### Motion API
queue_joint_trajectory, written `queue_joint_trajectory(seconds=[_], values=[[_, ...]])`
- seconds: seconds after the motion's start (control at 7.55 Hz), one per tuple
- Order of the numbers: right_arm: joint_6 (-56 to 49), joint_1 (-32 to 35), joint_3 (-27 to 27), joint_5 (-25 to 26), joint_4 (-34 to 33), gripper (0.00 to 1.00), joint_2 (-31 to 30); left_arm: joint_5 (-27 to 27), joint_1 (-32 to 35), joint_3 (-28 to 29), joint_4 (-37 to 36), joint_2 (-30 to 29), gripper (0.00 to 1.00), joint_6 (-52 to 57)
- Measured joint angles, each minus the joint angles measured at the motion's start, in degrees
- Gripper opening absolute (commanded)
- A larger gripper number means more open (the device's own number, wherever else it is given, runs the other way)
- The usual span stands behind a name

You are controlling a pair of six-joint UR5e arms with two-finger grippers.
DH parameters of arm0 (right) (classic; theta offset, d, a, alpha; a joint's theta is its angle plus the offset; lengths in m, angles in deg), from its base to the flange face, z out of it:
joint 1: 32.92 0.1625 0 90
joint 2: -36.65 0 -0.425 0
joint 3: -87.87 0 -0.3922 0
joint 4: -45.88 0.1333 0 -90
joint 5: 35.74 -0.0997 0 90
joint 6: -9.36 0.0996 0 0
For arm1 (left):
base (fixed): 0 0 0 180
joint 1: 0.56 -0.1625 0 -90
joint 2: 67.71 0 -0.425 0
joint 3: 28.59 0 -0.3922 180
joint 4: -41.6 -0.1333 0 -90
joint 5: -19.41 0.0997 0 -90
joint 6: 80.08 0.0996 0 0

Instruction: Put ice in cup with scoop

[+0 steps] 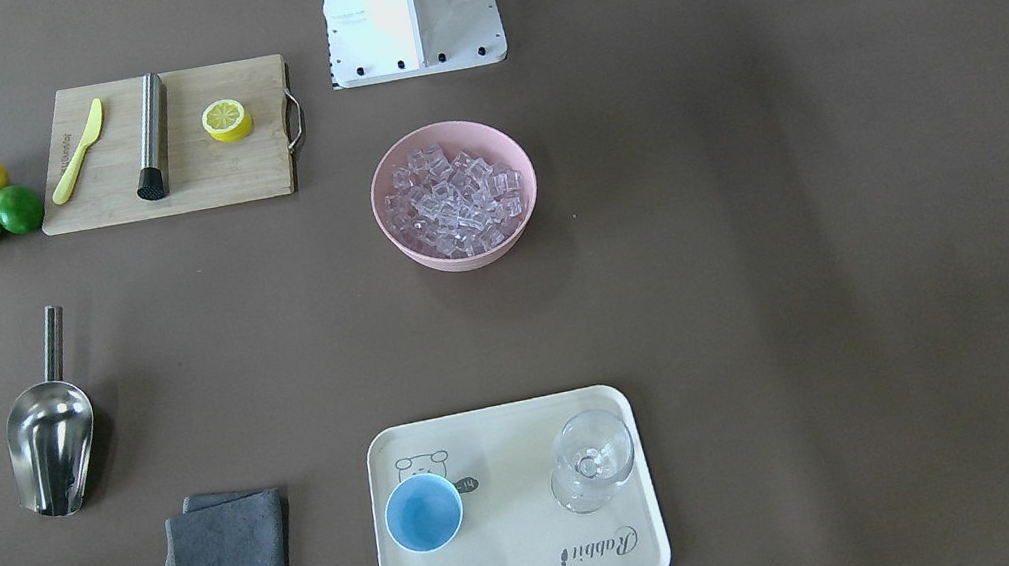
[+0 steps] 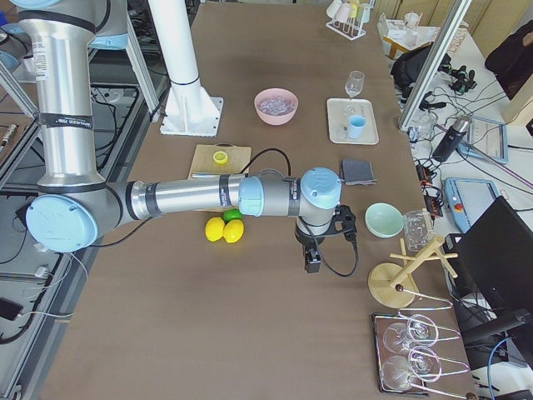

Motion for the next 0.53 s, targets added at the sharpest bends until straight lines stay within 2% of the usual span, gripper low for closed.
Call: queue_joint_trajectory(seconds=[0.4, 0.53], values=[[10.39, -5.42, 3.52, -1.9, -0.25, 1.0, -0.24, -0.57, -5.58, -0.1, 0.08, -3.67, 0.98, 0.19], [16.04, -7.38, 5.1, -2.57, -0.14, 1.0, -0.54, -2.31, -7.41, -0.22, 0.52, -4.84, 0.98, 0.21]])
